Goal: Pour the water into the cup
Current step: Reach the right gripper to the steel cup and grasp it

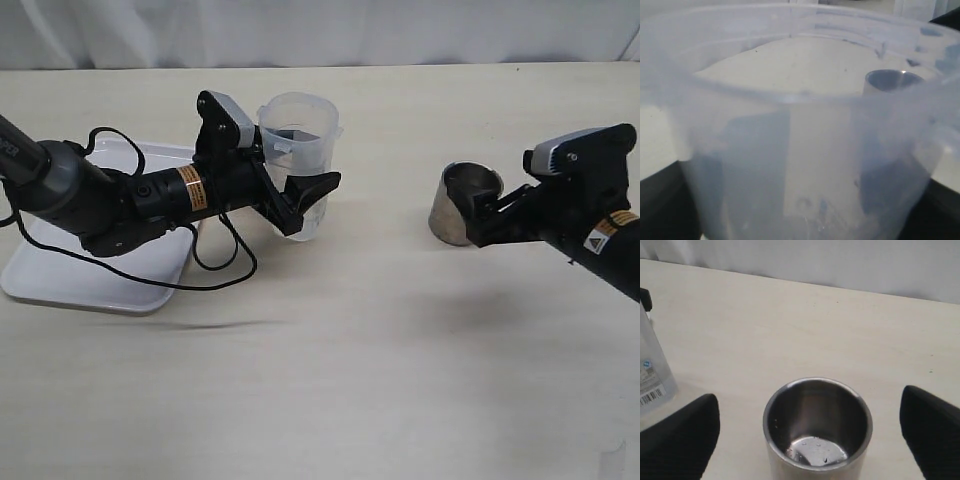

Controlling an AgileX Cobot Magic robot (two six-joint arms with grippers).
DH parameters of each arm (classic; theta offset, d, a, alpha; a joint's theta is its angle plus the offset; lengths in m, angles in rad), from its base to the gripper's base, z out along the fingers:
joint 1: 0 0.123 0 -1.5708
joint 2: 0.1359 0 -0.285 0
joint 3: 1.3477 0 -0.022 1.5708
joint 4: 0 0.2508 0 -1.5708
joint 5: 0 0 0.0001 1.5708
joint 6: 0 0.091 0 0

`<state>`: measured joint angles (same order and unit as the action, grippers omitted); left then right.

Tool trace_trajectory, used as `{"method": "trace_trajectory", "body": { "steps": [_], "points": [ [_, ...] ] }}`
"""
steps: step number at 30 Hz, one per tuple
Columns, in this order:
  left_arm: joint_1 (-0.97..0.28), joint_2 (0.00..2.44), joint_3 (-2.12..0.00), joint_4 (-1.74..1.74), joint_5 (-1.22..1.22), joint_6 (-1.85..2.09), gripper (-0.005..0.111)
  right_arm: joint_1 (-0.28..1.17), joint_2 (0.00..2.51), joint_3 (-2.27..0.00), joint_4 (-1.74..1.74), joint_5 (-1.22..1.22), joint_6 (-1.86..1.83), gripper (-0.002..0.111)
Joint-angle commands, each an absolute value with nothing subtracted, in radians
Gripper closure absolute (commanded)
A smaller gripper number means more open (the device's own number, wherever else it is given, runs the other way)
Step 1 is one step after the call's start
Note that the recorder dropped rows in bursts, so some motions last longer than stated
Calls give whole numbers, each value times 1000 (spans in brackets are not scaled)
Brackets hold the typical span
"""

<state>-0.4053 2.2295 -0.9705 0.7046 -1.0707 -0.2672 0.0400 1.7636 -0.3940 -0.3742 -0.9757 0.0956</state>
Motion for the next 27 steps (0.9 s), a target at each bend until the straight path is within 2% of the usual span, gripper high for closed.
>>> {"method": "trace_trajectory", "body": {
  "steps": [1,9,14,27],
  "points": [
    [-407,2228,-972,706,-1029,-268,107,37,1842,-419,-391,-1030,66,17],
    [-407,2228,-972,706,-1029,-268,107,37,1920,-446,-391,-1050,50,16],
    [-407,2228,-972,706,-1029,-268,107,37,1991,-477,-375,-1052,50,-1],
    [-407,2228,-972,706,-1040,-268,107,37,2182,-557,-337,-1221,57,-1]
  ]
}}
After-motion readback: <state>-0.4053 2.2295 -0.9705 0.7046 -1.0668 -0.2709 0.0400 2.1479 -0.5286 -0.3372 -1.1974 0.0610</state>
